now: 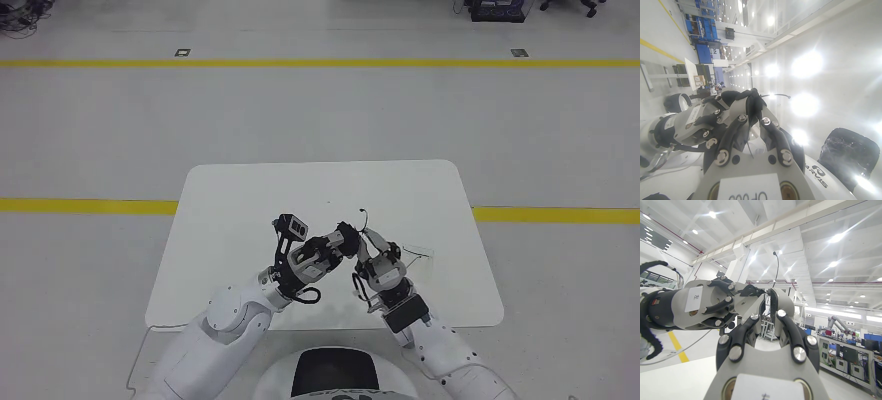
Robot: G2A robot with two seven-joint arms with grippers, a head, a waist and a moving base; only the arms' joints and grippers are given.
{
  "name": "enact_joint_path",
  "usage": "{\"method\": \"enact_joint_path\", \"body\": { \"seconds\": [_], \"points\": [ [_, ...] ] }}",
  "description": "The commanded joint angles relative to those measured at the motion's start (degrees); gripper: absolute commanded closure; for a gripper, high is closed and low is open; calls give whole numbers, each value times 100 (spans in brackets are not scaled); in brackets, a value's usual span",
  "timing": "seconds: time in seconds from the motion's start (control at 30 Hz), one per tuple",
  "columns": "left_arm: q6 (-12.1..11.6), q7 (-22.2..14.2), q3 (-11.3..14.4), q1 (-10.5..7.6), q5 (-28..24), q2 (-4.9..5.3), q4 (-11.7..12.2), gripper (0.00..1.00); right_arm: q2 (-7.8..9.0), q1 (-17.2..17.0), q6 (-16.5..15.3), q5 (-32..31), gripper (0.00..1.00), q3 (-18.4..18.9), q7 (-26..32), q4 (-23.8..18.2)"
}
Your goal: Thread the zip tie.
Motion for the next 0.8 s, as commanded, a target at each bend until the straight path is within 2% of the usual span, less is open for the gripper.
{"method": "enact_joint_path", "body": {
  "seconds": [0.0,0.1,0.77],
  "points": [
    [0,0,0,0,0,0,0,100,-5,2,-9,-17,96,1,3,2],
    [0,0,0,0,0,0,0,100,-11,3,-21,-41,100,9,11,5],
    [0,0,0,0,0,0,0,100,-65,-31,-13,2,100,92,-26,139]
  ]
}}
